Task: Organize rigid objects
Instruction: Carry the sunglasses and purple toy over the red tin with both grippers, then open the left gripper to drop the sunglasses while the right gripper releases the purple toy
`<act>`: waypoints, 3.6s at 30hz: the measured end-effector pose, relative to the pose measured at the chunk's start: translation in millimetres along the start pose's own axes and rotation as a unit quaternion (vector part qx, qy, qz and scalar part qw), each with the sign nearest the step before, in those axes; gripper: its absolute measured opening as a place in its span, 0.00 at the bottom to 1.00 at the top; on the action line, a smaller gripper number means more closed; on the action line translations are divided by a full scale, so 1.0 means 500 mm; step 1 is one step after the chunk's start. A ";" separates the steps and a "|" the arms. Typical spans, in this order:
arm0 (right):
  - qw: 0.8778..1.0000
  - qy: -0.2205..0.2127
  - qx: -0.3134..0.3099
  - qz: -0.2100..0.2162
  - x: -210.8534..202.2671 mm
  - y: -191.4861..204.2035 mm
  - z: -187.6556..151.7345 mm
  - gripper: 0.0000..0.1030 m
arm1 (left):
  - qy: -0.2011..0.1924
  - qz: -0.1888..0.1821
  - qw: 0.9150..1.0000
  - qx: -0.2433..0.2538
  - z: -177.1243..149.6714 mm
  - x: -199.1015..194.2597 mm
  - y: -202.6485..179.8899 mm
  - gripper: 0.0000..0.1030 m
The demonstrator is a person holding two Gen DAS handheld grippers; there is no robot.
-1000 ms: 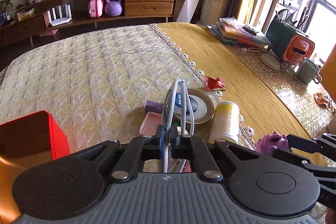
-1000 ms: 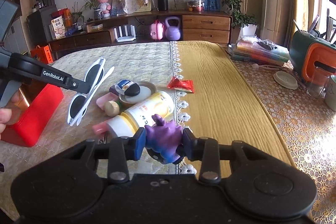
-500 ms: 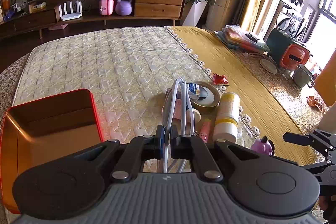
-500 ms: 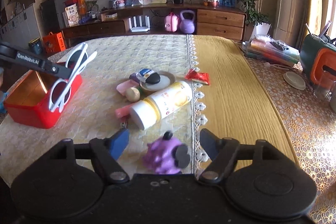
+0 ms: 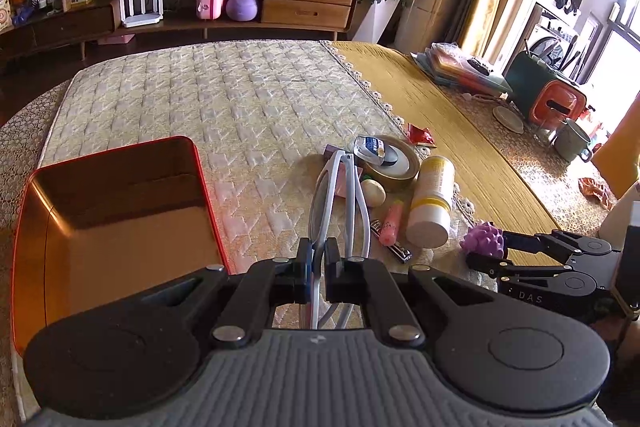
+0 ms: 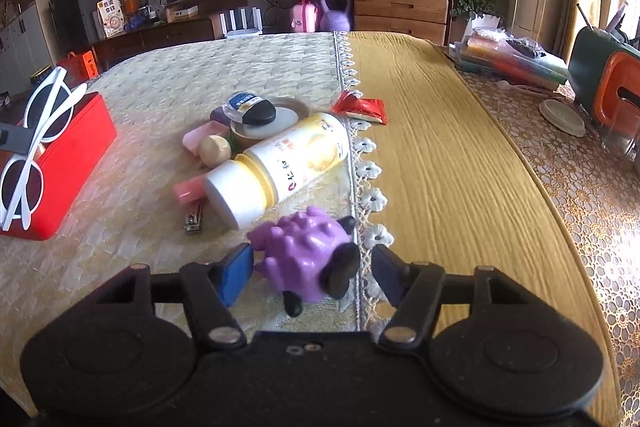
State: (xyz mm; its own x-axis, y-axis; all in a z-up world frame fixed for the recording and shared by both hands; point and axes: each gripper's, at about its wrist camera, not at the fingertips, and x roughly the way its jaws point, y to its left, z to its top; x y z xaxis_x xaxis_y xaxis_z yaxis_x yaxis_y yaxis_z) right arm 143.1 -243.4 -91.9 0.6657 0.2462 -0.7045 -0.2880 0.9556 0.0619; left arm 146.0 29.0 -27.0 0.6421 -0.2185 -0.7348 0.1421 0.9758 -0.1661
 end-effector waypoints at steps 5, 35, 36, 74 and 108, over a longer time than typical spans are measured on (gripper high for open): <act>1.000 -0.002 0.004 0.000 -0.005 0.001 -0.001 0.57 | 0.004 0.000 1.000 0.003 -0.003 0.003 -0.006 0.05; 0.996 -0.052 -0.024 0.072 -0.137 0.135 0.081 0.57 | -0.018 0.024 0.999 -0.035 0.009 -0.084 0.079 0.05; 0.995 -0.053 -0.028 0.077 -0.136 0.149 0.090 0.57 | -0.020 0.027 0.999 -0.038 0.010 -0.090 0.088 0.05; 0.974 -0.007 -0.184 0.129 0.190 0.544 0.230 0.57 | 0.060 0.139 0.982 -0.109 0.047 0.056 0.408 0.05; 0.975 -0.004 -0.161 0.153 0.102 0.500 0.201 0.67 | 0.071 0.136 0.981 -0.122 0.020 0.038 0.388 0.11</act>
State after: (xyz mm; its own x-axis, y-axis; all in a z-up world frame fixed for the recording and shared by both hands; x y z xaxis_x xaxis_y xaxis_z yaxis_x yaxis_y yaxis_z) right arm 174.4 24.3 -41.3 0.5193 0.5146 -0.6823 -0.6741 0.7374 0.0430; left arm 193.2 214.3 -66.8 0.5176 0.0351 -0.8549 -0.2151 0.9724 -0.0903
